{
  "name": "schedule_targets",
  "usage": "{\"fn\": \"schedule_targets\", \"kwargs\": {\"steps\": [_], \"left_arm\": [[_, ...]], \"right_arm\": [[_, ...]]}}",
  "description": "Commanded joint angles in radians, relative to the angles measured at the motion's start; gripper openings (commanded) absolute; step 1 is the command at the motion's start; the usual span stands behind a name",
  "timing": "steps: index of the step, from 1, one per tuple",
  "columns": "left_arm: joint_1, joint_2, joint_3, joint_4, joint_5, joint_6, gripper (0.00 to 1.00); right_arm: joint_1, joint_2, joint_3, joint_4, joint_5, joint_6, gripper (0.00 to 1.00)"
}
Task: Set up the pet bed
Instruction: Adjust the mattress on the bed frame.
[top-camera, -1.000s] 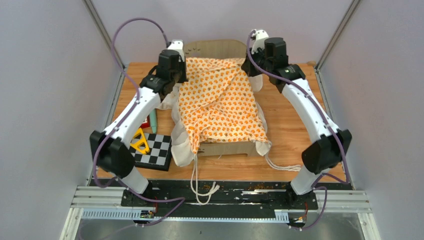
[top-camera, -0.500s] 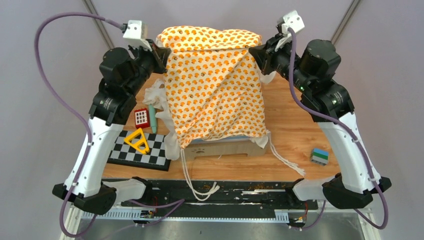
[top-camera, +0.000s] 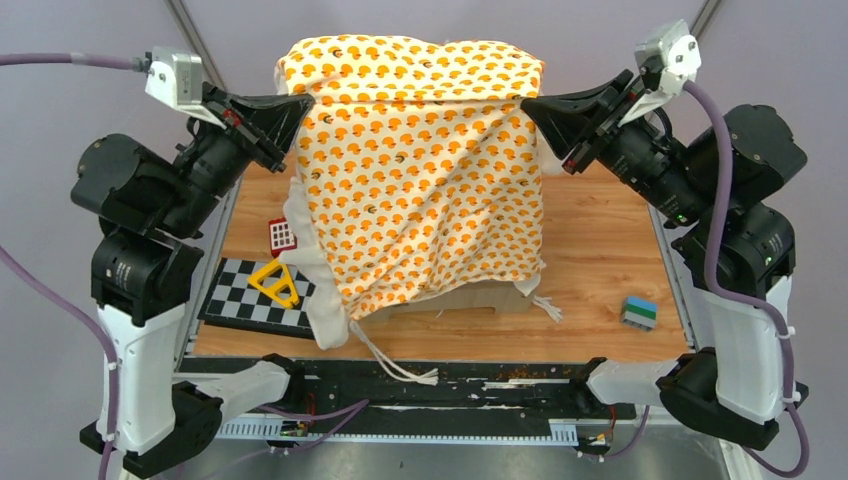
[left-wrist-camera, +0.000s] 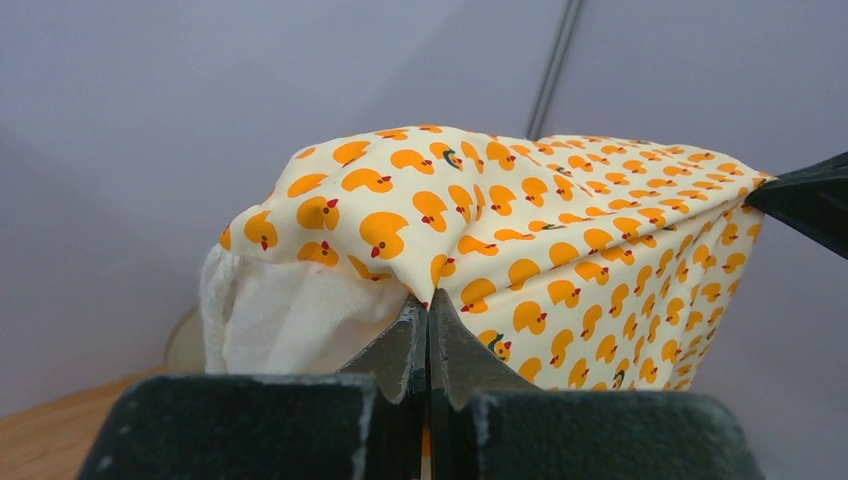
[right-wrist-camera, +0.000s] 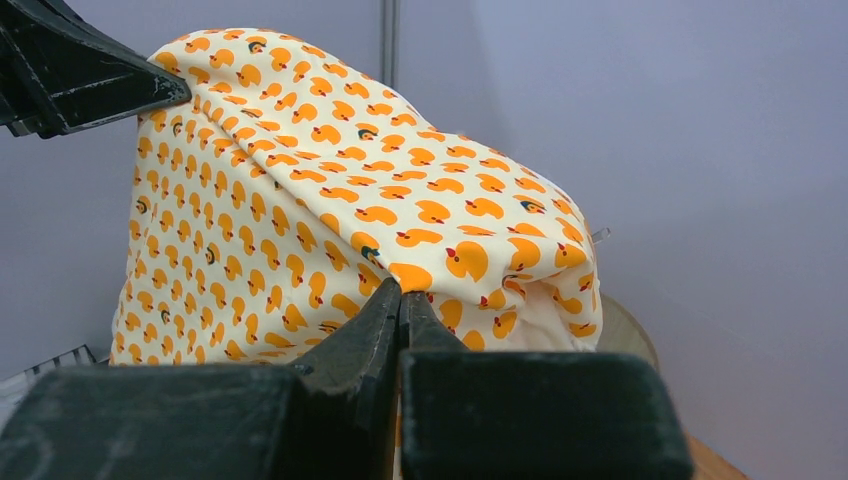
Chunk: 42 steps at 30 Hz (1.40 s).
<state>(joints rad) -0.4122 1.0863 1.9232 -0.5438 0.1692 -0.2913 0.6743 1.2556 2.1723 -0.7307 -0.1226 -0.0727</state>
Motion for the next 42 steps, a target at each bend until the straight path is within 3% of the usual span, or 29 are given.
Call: {"fn": "schedule_targets", "kwargs": {"steps": [1, 8, 13, 23, 29, 38, 42], "left_arm": [[0.017, 0.007, 0.092, -0.044, -0.036, -0.009, 0.0], [0.017, 0.023, 0.099, -0.023, 0.065, -0.053, 0.0], [0.016, 0.028, 0.029, 0.018, 0.144, -0.09, 0.0], [0.016, 0.02, -0.055, 0.048, 0.103, -0.08, 0.0], [0.015, 0.076, -0.097, 0.044, -0.081, -0.035, 0.0], [0.018, 0.153, -0.349, 0.219, -0.164, -0.008, 0.0], [0.018, 0.198, -0.427, 0.299, -0.212, -0.001, 0.0]], "right_arm": [[-0.01, -0.054, 0.082, 0.014, 0.033, 0.008, 0.0], [-0.01, -0.04, 0.192, -0.025, -0.006, -0.006, 0.0], [-0.01, -0.086, 0.182, -0.032, -0.014, -0.014, 0.0], [-0.01, -0.119, 0.097, -0.081, -0.056, 0.003, 0.0], [-0.011, -0.118, -0.077, -0.011, 0.063, 0.002, 0.0], [-0.011, -0.048, -0.362, 0.209, 0.375, -0.075, 0.0], [-0.038, -0.003, -0.438, 0.327, 0.422, -0.099, 0.0]]}}
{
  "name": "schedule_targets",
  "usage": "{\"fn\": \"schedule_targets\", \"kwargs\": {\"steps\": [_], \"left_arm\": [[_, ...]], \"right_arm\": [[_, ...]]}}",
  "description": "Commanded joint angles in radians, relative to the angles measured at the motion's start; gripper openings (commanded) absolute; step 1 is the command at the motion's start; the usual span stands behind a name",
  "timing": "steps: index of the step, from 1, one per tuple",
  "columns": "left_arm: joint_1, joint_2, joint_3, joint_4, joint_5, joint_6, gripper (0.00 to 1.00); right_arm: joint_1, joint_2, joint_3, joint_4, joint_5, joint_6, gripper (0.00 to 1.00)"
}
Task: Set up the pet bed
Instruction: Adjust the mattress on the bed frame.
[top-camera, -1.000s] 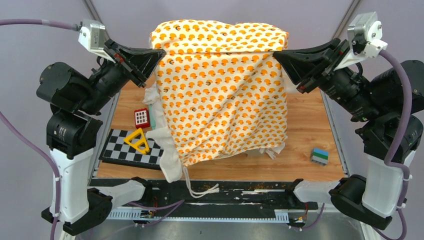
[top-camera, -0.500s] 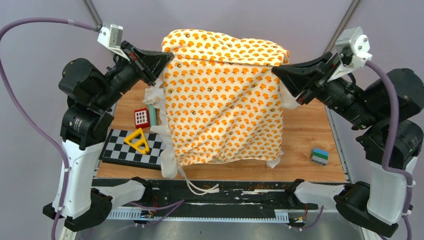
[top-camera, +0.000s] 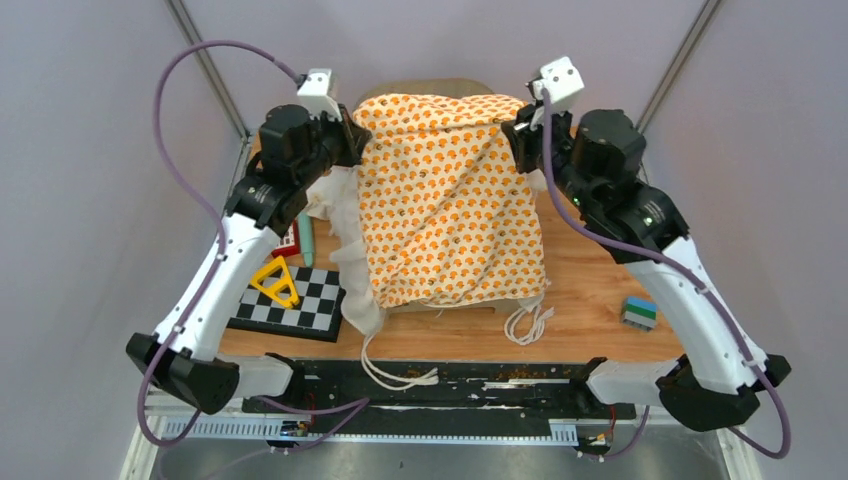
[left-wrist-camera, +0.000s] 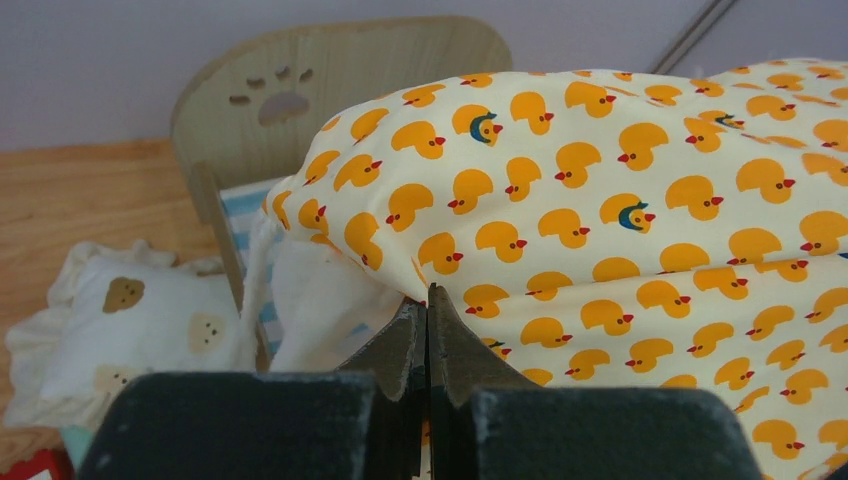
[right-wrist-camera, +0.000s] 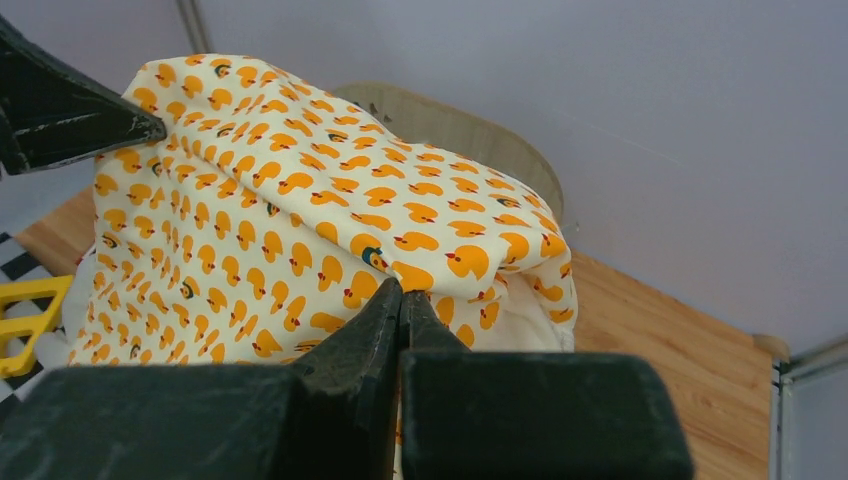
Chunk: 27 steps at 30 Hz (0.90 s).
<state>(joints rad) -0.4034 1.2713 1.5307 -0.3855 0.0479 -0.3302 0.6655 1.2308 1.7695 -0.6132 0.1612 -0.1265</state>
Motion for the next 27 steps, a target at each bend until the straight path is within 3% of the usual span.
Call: {"fn": "schedule_targets", "kwargs": {"steps": [1, 22, 27], "left_arm": [[0.009, 0.028, -0.045, 0.158, -0.102, 0.039, 0.0], [0.072, 0.385, 0.008, 0.339, -0.156, 0.07, 0.0], [0.086, 0.485, 0.088, 0.313, -0.162, 0.099, 0.0]], "right_arm": [[-0.047, 0.041, -0.042, 0.22, 0.136, -0.044, 0.0], [-0.231, 0.407, -0.045, 0.415, -0.007, 0.012, 0.0], [-0.252, 0.536, 0.044, 0.378, -0.037, 0.028, 0.0]]}}
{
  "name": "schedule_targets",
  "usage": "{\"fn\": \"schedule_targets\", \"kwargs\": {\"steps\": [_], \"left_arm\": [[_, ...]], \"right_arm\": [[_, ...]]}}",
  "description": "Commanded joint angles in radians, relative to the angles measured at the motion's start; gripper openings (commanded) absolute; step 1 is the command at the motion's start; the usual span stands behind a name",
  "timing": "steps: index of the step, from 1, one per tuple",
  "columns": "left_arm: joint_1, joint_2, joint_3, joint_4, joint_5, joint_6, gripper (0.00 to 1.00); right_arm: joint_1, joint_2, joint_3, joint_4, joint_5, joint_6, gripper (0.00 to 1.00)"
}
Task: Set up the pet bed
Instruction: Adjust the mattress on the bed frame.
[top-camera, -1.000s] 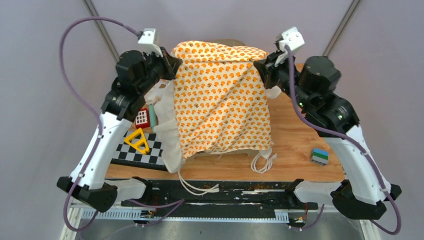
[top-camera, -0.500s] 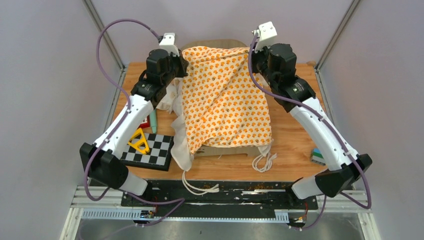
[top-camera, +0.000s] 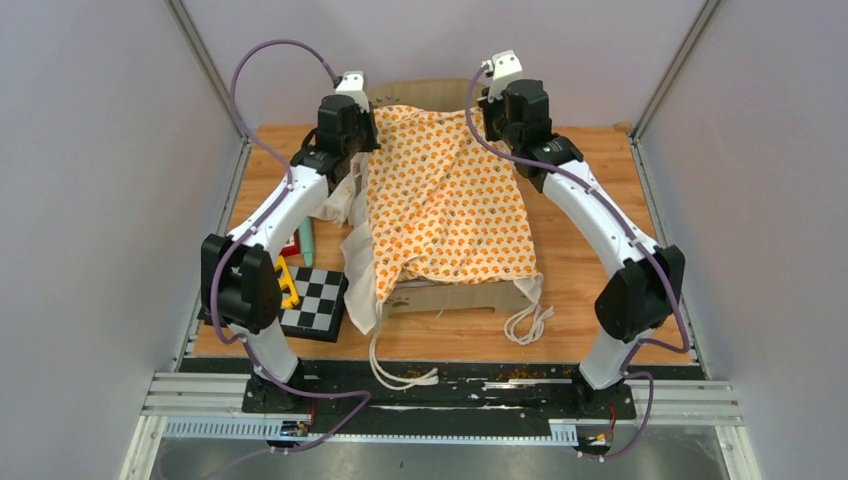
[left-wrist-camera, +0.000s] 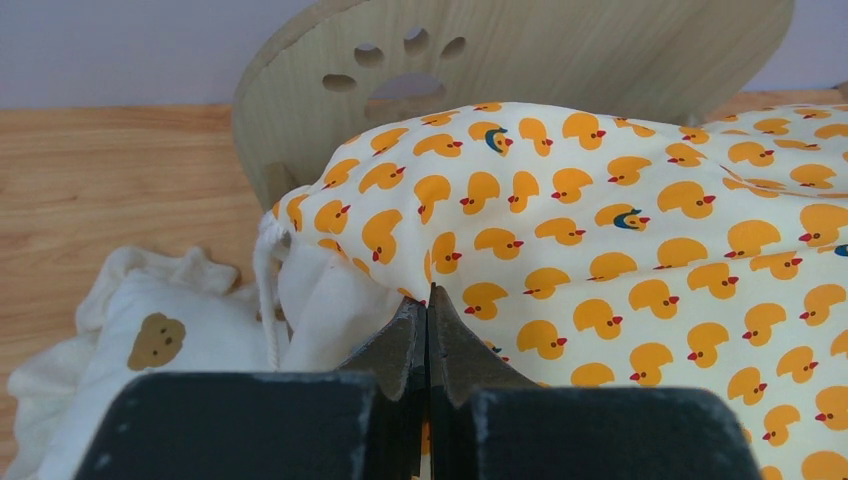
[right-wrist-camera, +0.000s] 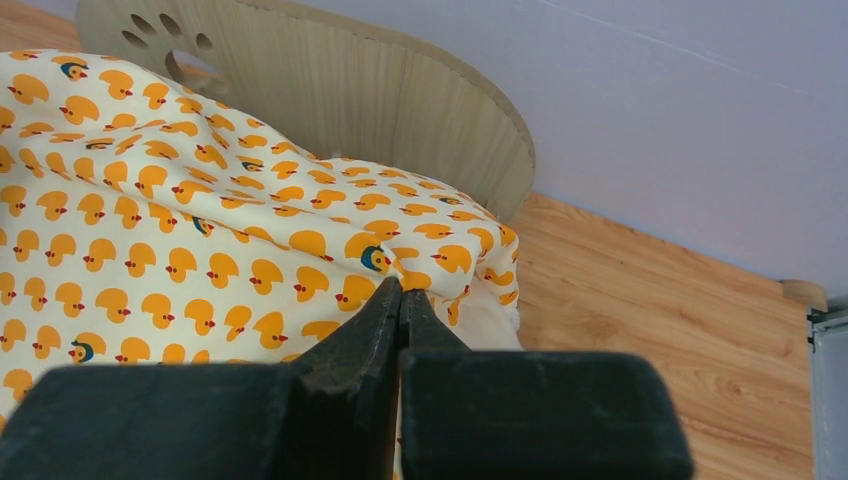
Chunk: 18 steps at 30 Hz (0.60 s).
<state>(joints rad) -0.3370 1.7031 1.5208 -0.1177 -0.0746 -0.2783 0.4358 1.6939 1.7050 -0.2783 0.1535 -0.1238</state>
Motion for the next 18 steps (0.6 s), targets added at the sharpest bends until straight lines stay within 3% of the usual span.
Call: {"fn": "schedule_targets", "kwargs": {"steps": [1, 2, 3, 5, 6, 9, 13, 18], "left_arm": [[0.022, 0.07, 0.112, 0.04, -0.043, 0.053, 0.0], [0.024, 0.083, 0.126, 0.037, -0.047, 0.059, 0.0], [0.025, 0.095, 0.138, 0.034, -0.044, 0.065, 0.12], [0.026, 0.119, 0.181, 0.0, -0.033, 0.075, 0.5], [0.026, 0.127, 0.201, -0.024, -0.027, 0.072, 0.63], [0.026, 0.099, 0.213, -0.054, -0.01, 0.057, 0.82], [0.026, -0.006, 0.17, -0.072, -0.017, 0.051, 0.98], [0.025, -0.178, 0.086, -0.227, -0.065, 0.023, 1.0]], "right_arm": [[-0.024, 0.1, 0.142, 0.016, -0.037, 0.028, 0.02], [-0.027, 0.127, 0.171, -0.009, -0.043, 0.029, 0.07], [-0.026, 0.153, 0.196, -0.039, -0.047, 0.027, 0.15], [-0.026, 0.161, 0.223, -0.082, -0.035, 0.026, 0.36], [-0.026, 0.148, 0.217, -0.088, -0.026, 0.026, 0.47], [-0.028, 0.074, 0.16, -0.07, 0.004, 0.023, 0.79], [-0.028, -0.034, 0.124, -0.122, 0.065, 0.023, 0.86], [-0.028, -0.165, 0.076, -0.311, 0.039, 0.063, 0.86]]}}
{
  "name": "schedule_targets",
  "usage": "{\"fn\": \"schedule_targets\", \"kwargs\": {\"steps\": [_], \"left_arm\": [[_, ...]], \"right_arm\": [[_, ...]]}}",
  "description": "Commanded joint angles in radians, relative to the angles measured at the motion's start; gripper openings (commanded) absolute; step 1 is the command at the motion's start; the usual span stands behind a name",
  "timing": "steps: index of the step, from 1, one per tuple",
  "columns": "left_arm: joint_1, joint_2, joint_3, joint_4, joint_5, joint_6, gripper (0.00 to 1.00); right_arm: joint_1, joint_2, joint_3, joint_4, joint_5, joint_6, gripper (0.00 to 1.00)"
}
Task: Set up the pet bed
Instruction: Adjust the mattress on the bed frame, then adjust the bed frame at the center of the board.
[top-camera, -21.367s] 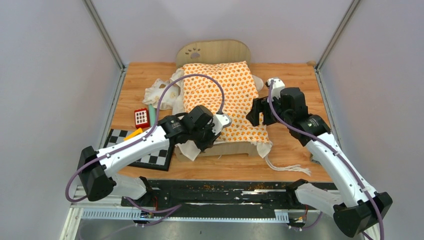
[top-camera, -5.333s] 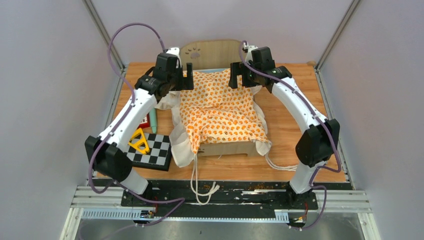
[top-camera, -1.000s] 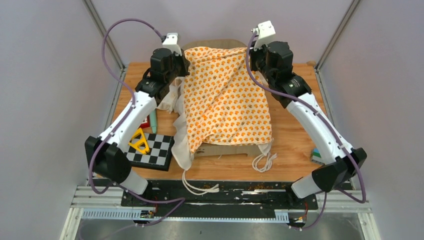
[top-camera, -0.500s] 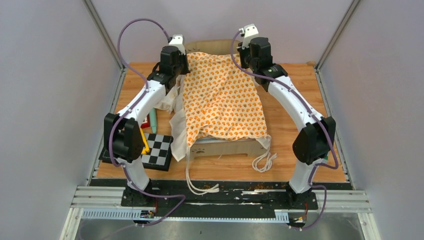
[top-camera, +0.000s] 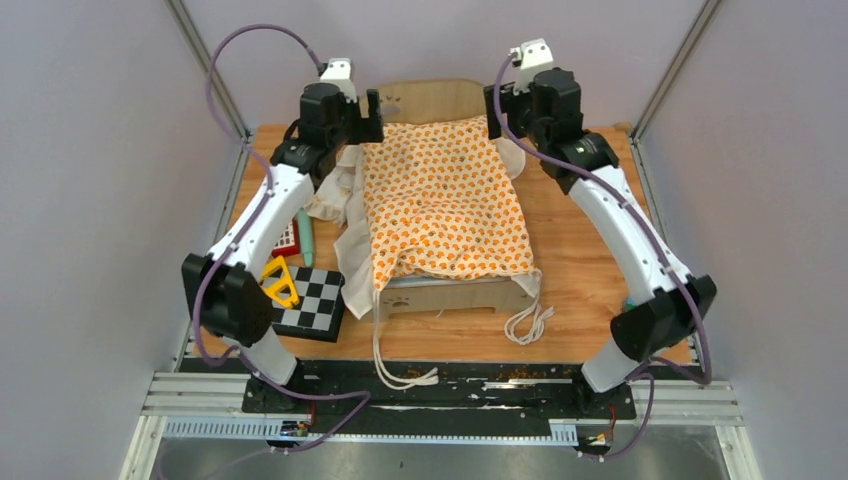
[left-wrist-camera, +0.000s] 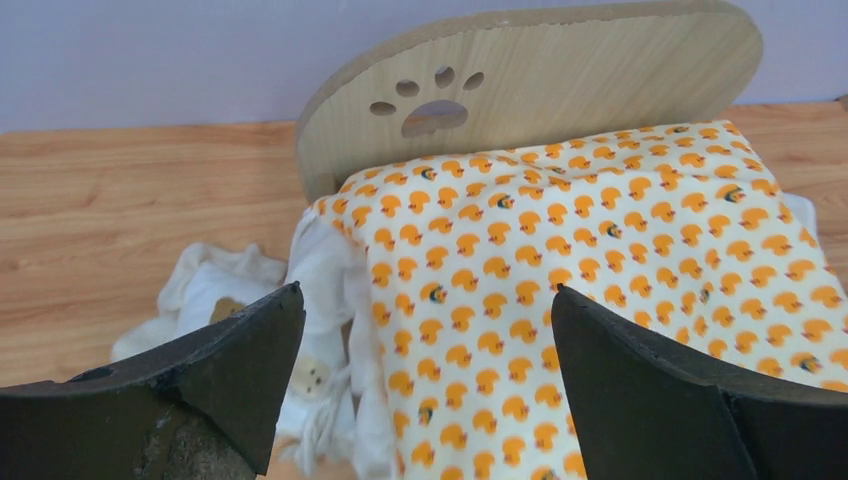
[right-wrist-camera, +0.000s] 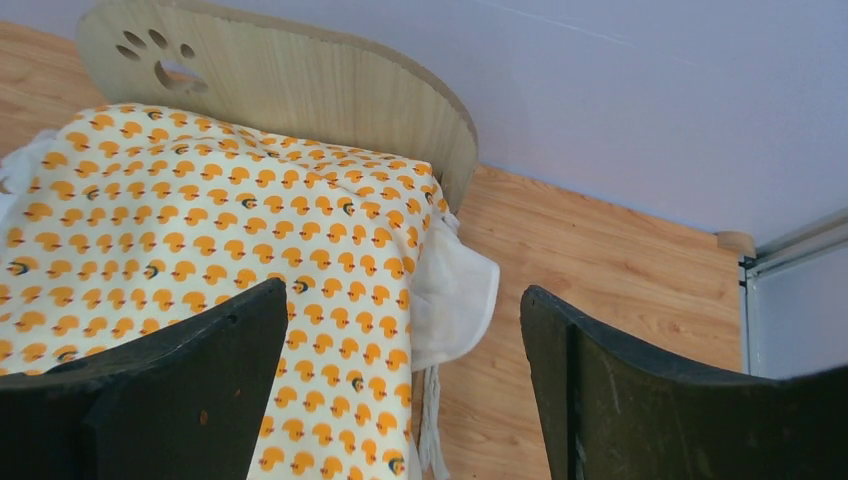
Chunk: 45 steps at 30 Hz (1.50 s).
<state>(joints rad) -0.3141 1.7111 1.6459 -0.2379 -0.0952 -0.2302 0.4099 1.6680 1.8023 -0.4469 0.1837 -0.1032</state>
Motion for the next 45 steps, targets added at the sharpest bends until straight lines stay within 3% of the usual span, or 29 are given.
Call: {"fn": "schedule_targets", "kwargs": {"steps": [1, 4, 8, 12, 16, 21, 24, 27, 31, 38, 45], "left_arm": [[0.003, -0.225, -0.069, -0.14, -0.054, -0.041, 1.0], [0.003, -0.372, -0.245, -0.182, -0.046, -0.082, 1.0], [0.003, -0.599, -0.472, -0.213, -0.045, -0.13, 1.0], [0.002, -0.713, -0.561, -0.319, 0.011, -0.127, 1.0], [0.003, -0.786, -0.59, -0.405, -0.02, -0.086, 1.0], [0.003, -0.866, -0.627, -0.444, -0.034, -0.067, 1.0], [0.003, -0.899, -0.642, -0.453, -0.028, -0.069, 1.0], [0.003, -0.927, -0.653, -0.455, -0.028, -0.062, 1.0], [0.003, -0.957, -0.687, -0.45, -0.011, -0.058, 1.0], [0.003, -0.998, -0.77, -0.408, 0.012, -0.06, 1.0], [0.003, -1.008, -0.811, -0.39, 0.013, -0.054, 1.0]], "right_arm": [[-0.002, -0.17, -0.04, -0.192, -0.002, 0.062, 0.87], [0.0, -0.254, -0.13, -0.31, -0.068, 0.166, 0.87], [0.04, -0.428, -0.305, -0.345, -0.167, 0.29, 0.84], [0.357, -0.519, -0.383, -0.432, 0.022, 0.385, 0.84], [0.7, -0.535, -0.45, -0.468, 0.214, 0.619, 0.81], [0.897, -0.517, -0.542, -0.461, 0.403, 1.022, 0.81], [0.905, -0.507, -0.602, -0.45, 0.433, 1.24, 0.84], [0.907, -0.466, -0.606, -0.604, 0.472, 1.623, 0.87], [0.906, -0.397, -0.584, -0.711, 0.492, 1.863, 0.91], [0.842, -0.354, -0.637, -0.676, 0.442, 2.031, 0.91], [0.682, -0.286, -0.673, -0.51, 0.337, 1.893, 0.89]]}}
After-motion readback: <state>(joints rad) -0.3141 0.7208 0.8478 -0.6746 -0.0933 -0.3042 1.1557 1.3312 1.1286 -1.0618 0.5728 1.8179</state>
